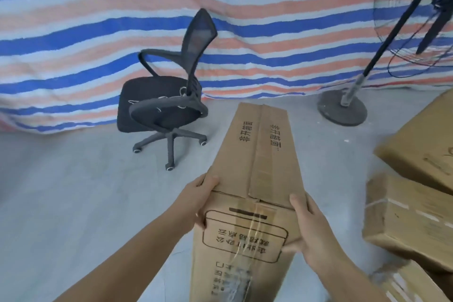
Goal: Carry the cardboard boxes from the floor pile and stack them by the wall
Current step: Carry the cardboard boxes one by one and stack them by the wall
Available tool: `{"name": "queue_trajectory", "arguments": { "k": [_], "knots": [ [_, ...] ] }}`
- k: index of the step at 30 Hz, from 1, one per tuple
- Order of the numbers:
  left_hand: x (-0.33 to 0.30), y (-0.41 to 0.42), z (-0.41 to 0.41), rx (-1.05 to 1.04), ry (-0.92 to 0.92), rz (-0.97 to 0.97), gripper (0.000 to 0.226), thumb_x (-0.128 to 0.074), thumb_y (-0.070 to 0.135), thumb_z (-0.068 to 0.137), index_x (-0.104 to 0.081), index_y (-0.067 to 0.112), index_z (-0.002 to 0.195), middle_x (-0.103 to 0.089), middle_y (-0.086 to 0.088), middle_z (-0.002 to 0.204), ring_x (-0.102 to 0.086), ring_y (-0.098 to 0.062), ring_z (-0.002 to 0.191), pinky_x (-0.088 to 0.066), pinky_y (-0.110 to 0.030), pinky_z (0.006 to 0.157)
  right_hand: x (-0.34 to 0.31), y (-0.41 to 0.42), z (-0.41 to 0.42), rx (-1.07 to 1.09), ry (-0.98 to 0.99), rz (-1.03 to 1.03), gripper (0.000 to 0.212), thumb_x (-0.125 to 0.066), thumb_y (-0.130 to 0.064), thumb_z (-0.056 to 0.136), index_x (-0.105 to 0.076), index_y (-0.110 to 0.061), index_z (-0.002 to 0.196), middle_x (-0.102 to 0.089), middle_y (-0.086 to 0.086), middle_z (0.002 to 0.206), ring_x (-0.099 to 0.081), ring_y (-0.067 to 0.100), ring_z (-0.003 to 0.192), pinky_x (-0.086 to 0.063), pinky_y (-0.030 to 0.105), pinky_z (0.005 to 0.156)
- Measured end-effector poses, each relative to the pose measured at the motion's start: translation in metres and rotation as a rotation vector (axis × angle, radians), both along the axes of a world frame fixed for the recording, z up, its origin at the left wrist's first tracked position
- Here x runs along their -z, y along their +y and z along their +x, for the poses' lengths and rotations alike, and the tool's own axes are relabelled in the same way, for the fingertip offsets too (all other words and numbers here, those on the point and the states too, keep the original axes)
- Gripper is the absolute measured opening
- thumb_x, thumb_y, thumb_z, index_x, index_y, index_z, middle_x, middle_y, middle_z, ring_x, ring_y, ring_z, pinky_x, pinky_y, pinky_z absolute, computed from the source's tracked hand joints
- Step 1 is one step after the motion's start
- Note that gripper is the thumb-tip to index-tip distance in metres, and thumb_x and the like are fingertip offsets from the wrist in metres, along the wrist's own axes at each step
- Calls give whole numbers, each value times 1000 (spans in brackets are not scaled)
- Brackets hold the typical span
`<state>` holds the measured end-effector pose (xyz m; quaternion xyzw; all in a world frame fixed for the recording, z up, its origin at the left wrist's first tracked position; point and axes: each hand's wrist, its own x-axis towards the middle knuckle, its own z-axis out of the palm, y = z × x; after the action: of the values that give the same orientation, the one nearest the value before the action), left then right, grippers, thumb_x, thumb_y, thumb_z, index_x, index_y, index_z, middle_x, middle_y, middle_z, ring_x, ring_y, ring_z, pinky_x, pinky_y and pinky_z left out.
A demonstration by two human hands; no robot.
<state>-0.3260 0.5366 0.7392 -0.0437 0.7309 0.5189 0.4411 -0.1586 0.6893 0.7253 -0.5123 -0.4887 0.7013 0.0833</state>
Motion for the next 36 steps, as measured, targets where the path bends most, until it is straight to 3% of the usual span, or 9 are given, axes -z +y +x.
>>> {"name": "queue_trajectory", "arguments": {
  "k": [4,9,12,18,21,25,30,33,36],
  "knots": [
    [2,-106,16,-132,14,-38,9,-52,43,92,-60,45,91,-60,14,101,-54,-12,88,-57,-58,64,9,-81,-8,-138,-38,-14,34,-50,-39,97,-48,-42,131,-46,-17,128,-42,17,109,-56,44,49],
    [5,-263,57,-348,27,-58,9,-53,42,90,-60,49,89,-54,17,105,-49,-14,98,-57,-56,61,13,-210,-12,-371,-31,-28,33,-50,-39,97,-49,-43,130,-50,-14,131,-49,25,120,-57,49,55],
    [2,-364,92,-525,24,-74,8,-55,41,89,-61,46,89,-53,18,104,-48,-16,100,-55,-60,68,11,-299,-8,-549,-18,22,31,-48,-42,97,-49,-46,128,-49,-24,124,-43,14,115,-58,54,66],
    [-17,-541,175,-872,44,-108,13,-53,41,91,-62,42,99,-60,14,106,-54,-11,96,-57,-58,64,1,-469,-9,-894,-10,54,33,-48,-43,98,-48,-45,131,-49,-22,120,-40,11,110,-58,51,66],
    [-31,-610,208,-1038,59,-150,14,-53,41,91,-62,39,102,-63,10,101,-57,-12,90,-56,-60,62,-7,-545,-13,-1042,19,32,34,-48,-41,98,-48,-44,132,-47,-20,123,-39,11,108,-58,55,67],
    [-47,-688,244,-1242,78,-189,8,-54,40,90,-62,42,91,-64,11,96,-62,-15,85,-56,-60,62,-14,-641,-19,-1244,32,2,30,-50,-40,97,-53,-43,126,-52,-14,130,-45,18,116,-57,56,64],
    [-59,-765,265,-1460,99,-216,15,-53,40,91,-57,39,105,-59,12,98,-59,-14,84,-58,-55,58,-21,-743,-39,-1461,61,-5,36,-51,-40,96,-50,-41,132,-54,-10,133,-47,24,124,-58,51,55],
    [-59,-811,262,-1542,95,-216,5,-53,41,91,-58,40,89,-59,10,98,-60,-18,86,-56,-60,62,-20,-804,-64,-1571,62,-13,41,-50,-41,97,-47,-39,137,-52,-8,135,-47,25,124,-58,53,57],
    [-55,-859,245,-1614,96,-214,8,-53,42,91,-57,40,85,-59,10,101,-60,-19,90,-57,-59,61,-16,-868,-95,-1660,67,-21,43,-48,-41,98,-44,-38,140,-50,-7,137,-46,27,125,-57,59,63]
  ]
}}
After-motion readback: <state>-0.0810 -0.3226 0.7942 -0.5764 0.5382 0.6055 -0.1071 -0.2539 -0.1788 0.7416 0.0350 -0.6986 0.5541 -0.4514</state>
